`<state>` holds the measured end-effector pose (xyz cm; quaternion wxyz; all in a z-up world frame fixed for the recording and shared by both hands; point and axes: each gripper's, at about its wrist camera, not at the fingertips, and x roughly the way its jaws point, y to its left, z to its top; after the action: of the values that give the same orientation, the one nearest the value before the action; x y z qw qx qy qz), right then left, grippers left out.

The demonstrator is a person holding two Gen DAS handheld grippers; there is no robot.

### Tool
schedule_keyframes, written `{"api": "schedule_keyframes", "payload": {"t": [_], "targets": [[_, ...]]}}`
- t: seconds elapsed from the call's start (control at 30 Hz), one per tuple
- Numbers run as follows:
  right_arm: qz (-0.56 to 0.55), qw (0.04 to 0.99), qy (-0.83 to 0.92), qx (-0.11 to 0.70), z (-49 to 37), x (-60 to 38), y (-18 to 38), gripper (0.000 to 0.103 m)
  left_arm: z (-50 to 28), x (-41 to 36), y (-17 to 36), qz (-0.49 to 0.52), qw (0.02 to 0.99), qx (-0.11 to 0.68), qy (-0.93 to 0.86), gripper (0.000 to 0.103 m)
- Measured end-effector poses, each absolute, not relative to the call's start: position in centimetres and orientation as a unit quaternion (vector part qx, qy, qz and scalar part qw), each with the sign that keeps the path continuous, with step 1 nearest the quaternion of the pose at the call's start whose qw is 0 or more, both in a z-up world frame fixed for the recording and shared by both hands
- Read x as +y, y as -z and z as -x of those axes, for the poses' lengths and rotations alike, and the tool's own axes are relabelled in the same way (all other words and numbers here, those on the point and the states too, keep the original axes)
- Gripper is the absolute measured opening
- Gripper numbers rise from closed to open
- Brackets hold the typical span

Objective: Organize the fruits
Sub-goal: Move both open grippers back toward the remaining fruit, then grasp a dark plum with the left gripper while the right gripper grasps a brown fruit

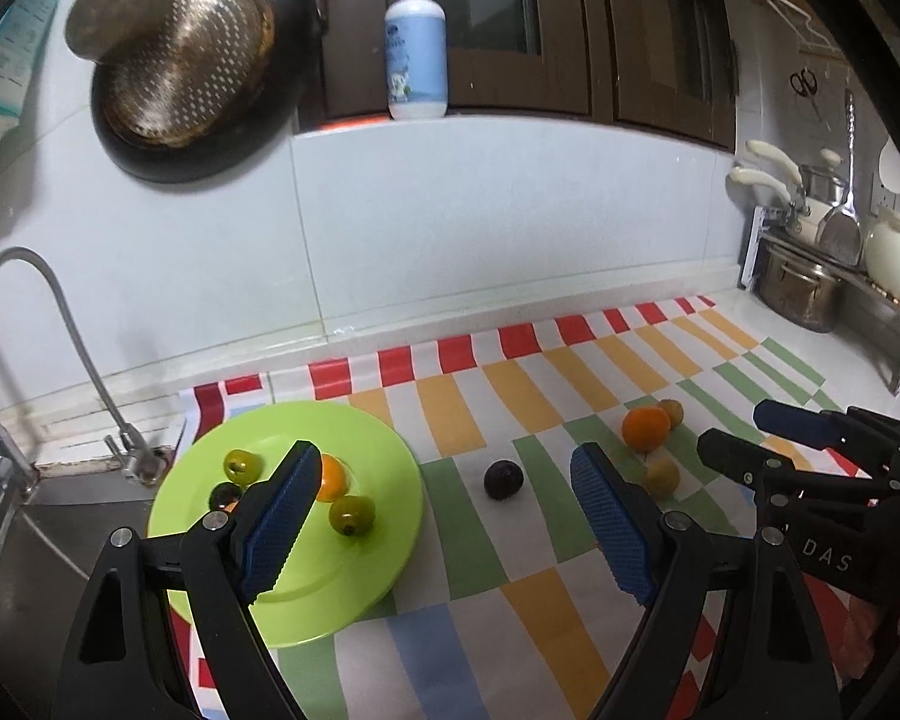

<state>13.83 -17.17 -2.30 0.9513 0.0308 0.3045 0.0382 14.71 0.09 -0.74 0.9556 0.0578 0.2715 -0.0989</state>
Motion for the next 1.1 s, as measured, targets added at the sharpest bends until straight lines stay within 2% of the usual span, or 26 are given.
{"api": "schedule_keyframes", "payload": {"t": [0.27,0.5,0.73,0.83,0.93,1.1], "targets": [[-0.044,0.937,-0.029,0.346,-16.2,-17.6,5.2,0.056,-17.5,-1.0,3.1,-0.064,0.944,0.300,0.118,0.079],[-0.051,0.925,-0.025,0.376,-18.1,-18.0,7.2,0.055,-20.0,-1.7,5.2,-0.064,0.933,0.328,0.132,0.067],[-0.060,0.914,-0.027,0.400,-19.4,-18.1,8.9,0.044,-21.9,-2.6,7.0,-0.063,0.920,0.358,0.146,0.059],[-0.066,0.911,-0.026,0.407,-19.8,-18.3,9.4,0.044,-22.4,-3.0,7.9,-0.069,0.915,0.368,0.153,0.058],[-0.077,0.906,-0.029,0.414,-20.2,-18.7,9.8,0.038,-23.1,-3.4,8.6,-0.072,0.909,0.381,0.156,0.051],[-0.074,0.905,-0.029,0.418,-20.4,-18.8,10.0,0.035,-24.0,-3.8,9.3,-0.073,0.903,0.393,0.158,0.044]]}}
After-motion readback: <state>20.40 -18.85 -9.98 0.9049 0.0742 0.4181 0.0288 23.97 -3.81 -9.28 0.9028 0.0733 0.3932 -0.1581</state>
